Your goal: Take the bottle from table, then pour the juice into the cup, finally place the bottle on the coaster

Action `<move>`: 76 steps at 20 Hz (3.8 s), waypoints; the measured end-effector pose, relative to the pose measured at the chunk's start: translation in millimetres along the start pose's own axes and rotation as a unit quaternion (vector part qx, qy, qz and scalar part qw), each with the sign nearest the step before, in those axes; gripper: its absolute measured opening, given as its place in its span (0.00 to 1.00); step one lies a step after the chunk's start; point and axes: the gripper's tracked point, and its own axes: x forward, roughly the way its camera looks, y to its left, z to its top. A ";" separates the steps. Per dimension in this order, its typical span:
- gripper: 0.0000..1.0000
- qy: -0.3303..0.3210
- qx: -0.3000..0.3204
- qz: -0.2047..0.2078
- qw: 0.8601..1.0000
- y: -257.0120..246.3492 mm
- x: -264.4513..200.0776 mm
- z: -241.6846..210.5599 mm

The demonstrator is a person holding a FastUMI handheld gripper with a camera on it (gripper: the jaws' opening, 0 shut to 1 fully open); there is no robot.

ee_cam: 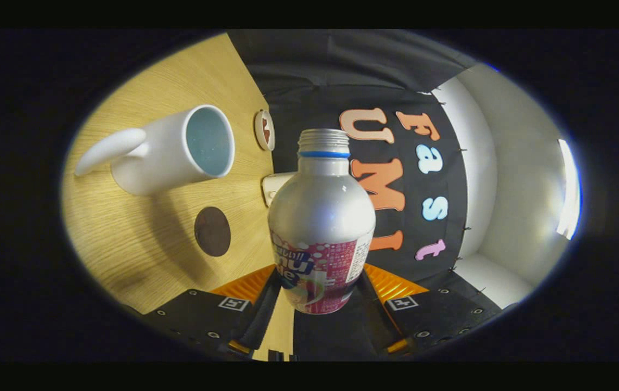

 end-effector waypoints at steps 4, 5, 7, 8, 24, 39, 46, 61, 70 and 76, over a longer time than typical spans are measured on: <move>0.77 -0.005 -0.021 -0.005 1.000 -5.9 -0.3 4.6; 0.76 -0.007 -0.027 -0.007 1.000 -7.7 -1.0 6.2; 0.77 -0.011 -0.039 -0.009 0.999 -10.0 0.1 8.8; 0.77 -0.013 -0.042 -0.009 0.999 -11.5 1.2 10.2; 0.76 -0.025 -0.099 -0.003 0.995 -12.7 0.8 16.1; 0.76 -0.035 -0.153 -0.010 0.988 -20.3 1.8 23.6; 0.77 -0.038 -0.172 -0.011 0.984 -19.4 6.0 28.3; 0.76 -0.034 -0.198 -0.007 0.980 -19.7 8.2 26.7; 0.76 -0.039 -0.215 -0.005 0.976 -21.8 6.5 29.7; 0.76 -0.044 -0.232 -0.015 0.972 -28.7 5.5 32.7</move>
